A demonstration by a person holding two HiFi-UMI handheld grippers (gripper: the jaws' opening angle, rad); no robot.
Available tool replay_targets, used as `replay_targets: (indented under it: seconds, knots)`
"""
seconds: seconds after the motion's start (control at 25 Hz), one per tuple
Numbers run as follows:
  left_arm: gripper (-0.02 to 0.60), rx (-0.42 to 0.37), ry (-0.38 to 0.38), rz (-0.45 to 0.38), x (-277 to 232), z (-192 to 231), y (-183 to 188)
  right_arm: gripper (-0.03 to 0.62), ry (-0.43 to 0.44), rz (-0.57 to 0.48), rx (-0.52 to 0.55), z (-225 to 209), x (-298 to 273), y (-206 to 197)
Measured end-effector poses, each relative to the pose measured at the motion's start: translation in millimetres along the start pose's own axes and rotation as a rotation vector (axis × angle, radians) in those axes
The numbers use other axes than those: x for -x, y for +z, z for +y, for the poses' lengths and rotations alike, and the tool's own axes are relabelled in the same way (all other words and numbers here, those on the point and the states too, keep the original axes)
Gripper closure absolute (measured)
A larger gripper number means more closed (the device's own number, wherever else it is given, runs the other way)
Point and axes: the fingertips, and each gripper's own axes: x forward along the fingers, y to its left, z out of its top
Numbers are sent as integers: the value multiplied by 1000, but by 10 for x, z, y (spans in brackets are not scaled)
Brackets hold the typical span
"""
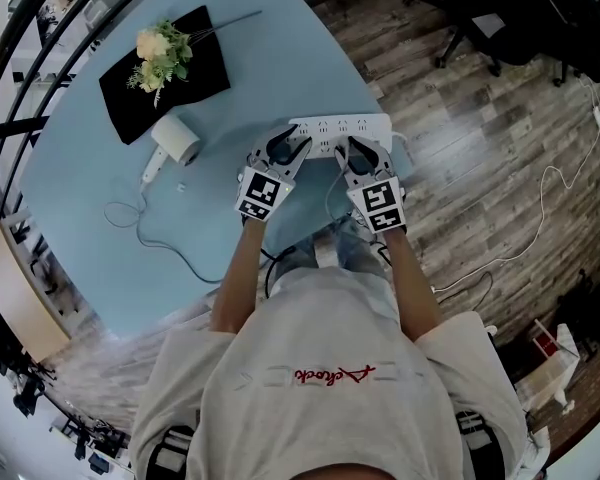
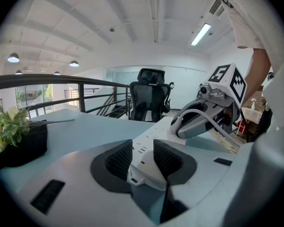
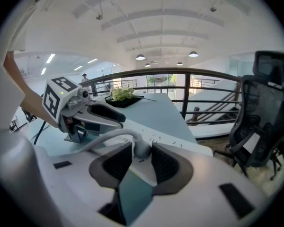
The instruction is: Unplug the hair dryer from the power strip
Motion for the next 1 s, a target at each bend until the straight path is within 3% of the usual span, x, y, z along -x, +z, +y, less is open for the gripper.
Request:
replay_targets:
  seconds: [0.56, 0.72, 1.0]
  knots:
    - [451, -7, 1, 6, -1, -6, -8, 471, 15, -9, -100, -15, 21, 48]
    - [451, -10, 3, 5, -5, 9, -11, 471, 12, -67, -82, -40, 57, 273]
    - [451, 9, -1, 9, -2, 9, -9, 471, 12, -55, -80, -54, 56, 277]
